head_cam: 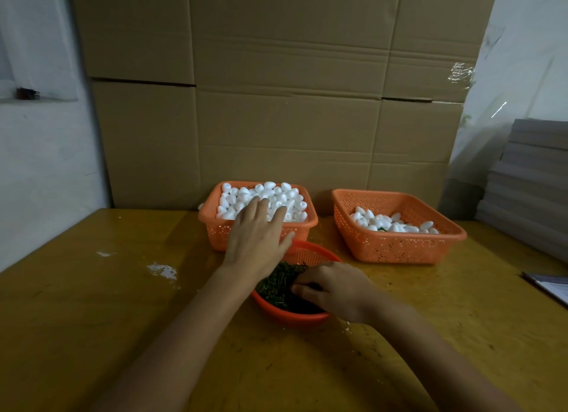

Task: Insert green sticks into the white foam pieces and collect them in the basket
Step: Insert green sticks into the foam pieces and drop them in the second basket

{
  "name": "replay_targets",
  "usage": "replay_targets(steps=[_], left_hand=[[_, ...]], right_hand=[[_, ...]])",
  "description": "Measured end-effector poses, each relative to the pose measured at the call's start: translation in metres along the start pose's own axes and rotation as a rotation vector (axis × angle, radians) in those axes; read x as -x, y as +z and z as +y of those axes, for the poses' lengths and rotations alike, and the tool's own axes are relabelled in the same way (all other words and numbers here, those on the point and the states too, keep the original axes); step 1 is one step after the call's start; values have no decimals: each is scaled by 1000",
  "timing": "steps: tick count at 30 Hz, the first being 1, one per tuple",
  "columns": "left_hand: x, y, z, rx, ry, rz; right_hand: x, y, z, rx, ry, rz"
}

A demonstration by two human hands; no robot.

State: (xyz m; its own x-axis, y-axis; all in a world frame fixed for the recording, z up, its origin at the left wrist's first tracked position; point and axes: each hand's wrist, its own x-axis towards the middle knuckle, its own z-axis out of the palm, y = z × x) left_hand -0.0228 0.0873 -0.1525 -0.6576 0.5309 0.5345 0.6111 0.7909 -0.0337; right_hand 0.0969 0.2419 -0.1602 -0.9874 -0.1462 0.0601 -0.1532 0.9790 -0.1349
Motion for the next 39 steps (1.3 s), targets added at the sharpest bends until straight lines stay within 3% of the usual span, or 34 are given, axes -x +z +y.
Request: replay_targets(steps=[4, 10, 16, 21, 26, 39], left_hand=[[-30, 1, -9, -11, -112, -307], [-61, 0, -27, 194, -170, -545], [-63, 10, -28, 187, -148, -480], [-68, 9, -29, 250, -179, -573], [-69, 12, -36, 289, -138, -535], [-78, 12, -41, 377, -146, -617]], right_hand=[[0, 1, 2, -1, -2, 10], [-2, 4, 5, -3, -7, 19], [-1, 3, 3, -5, -6, 18], [-1, 3, 3, -5, 3, 18], [0, 4, 2, -18, 6, 24], [0, 3, 3, -16, 4, 22]])
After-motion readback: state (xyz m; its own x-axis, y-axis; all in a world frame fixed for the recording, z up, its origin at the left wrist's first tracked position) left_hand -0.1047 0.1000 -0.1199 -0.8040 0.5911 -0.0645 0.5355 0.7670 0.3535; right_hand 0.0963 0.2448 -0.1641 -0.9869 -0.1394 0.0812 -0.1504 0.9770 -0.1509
